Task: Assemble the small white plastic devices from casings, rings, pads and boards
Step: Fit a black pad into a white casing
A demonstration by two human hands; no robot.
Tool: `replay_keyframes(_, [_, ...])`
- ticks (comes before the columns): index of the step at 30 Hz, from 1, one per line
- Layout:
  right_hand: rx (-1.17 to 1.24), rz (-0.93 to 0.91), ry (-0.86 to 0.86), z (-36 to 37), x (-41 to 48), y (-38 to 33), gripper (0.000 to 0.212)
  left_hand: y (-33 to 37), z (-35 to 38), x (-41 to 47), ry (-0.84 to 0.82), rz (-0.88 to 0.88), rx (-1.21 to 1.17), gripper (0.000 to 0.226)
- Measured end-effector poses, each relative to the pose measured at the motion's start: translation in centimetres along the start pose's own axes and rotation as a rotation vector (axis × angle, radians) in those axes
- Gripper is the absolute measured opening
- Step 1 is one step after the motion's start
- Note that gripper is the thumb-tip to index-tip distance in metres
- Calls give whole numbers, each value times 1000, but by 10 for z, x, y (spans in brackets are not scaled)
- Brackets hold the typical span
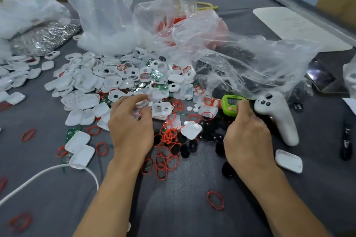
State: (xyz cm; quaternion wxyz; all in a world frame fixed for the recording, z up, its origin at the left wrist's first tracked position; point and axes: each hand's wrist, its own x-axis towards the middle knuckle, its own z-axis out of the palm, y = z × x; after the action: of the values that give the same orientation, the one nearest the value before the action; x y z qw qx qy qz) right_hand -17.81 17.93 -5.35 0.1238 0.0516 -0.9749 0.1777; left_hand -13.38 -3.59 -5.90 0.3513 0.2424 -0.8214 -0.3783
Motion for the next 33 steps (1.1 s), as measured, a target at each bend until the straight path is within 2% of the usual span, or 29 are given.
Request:
replay_keyframes(5, [-74, 11, -41, -4, -3, -5, 45, 1, -3, 0, -9, -11, 2, 29])
replay_keyframes(8, [123, -28, 111, -8, -2, -20, 37, -3, -8, 8, -4, -51, 28, 35])
replay_keyframes(10, [228, -105, 129, -5, 7, -36, 36, -9, -12, 22, -38, -70, 109, 44])
replay_keyframes(14, [353, -214, -132, 12, 39, -85, 47, -24, -12, 64, -169, -53, 356, 57])
replay_keyframes(17, [385, -296, -274, 32, 67, -118, 56, -37, -3, 82, -235, -123, 421, 68])
replay_keyframes(21, [338, -383, -324, 53, 109, -149, 58, -41, 18, 84, -343, 86, 451, 53])
replay_keyframes(22, [346, -390, -323, 56, 117, -156, 59, -40, 20, 85, -394, 128, 402, 48])
replay_keyframes(24, [392, -406, -337, 60, 130, -170, 64, -32, 18, 85, -440, 94, 217, 35])
replay_keyframes(25, [421, -421, -352, 61, 134, -178, 66, -30, 15, 84, -407, 52, 127, 30])
replay_keyframes(27, [479, -450, -411, 64, 141, -194, 70, -27, 8, 86, -213, 29, 64, 32])
replay_keyframes(29, [428, -520, -503, 69, 146, -203, 69, -34, -2, 95, 42, 41, 146, 36])
replay_keyframes(30, [348, -560, -548, 71, 148, -202, 68, -42, -8, 103, 109, 10, 228, 39])
replay_keyframes(31, [266, -589, -580, 73, 148, -198, 67, -52, -14, 112, 94, -75, 335, 49])
replay_keyframes(33, [211, -598, -560, 78, 142, -187, 70, -70, -26, 131, -66, -298, 510, 76])
